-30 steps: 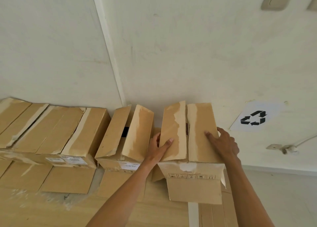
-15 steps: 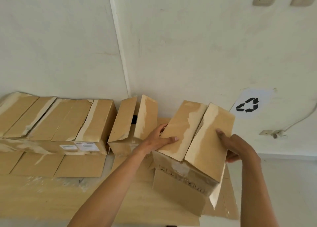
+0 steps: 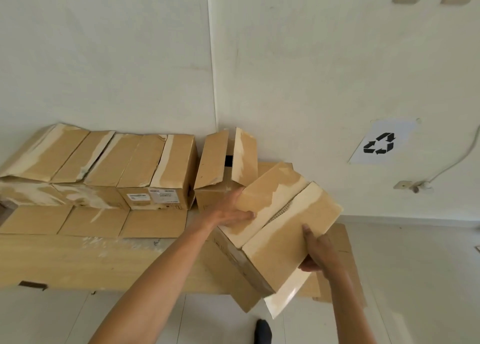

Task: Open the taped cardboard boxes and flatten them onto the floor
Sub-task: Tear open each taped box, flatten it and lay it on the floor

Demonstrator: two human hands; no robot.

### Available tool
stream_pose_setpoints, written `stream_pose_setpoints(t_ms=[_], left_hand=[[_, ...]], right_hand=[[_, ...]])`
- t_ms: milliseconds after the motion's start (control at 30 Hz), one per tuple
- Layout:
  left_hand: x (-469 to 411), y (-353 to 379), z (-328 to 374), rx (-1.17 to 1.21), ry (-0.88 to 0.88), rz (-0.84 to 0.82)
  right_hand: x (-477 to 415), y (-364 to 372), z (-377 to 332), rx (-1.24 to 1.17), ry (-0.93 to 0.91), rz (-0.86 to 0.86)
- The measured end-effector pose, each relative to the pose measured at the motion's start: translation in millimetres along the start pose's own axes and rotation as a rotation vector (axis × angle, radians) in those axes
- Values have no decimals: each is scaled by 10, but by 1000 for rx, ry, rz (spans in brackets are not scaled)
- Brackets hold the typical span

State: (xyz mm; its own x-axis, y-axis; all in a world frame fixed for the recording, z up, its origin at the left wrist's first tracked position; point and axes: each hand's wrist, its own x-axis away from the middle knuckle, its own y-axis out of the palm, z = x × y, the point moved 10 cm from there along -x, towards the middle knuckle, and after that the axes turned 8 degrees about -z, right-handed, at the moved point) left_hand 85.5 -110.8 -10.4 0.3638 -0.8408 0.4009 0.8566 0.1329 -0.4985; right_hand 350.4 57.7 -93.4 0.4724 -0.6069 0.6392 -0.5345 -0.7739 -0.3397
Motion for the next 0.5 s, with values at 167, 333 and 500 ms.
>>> stream_pose_setpoints(t_ms=[167,333,500], left_hand=[[23,-26,171,-588,-68,345],[106,97,332,-641,47,419],[173,223,283,-725,56,388]], right_hand=[[328,158,32,-148,3,28],[351,156,138,-224,28,-18],[195,-64,202,-258,-77,1]])
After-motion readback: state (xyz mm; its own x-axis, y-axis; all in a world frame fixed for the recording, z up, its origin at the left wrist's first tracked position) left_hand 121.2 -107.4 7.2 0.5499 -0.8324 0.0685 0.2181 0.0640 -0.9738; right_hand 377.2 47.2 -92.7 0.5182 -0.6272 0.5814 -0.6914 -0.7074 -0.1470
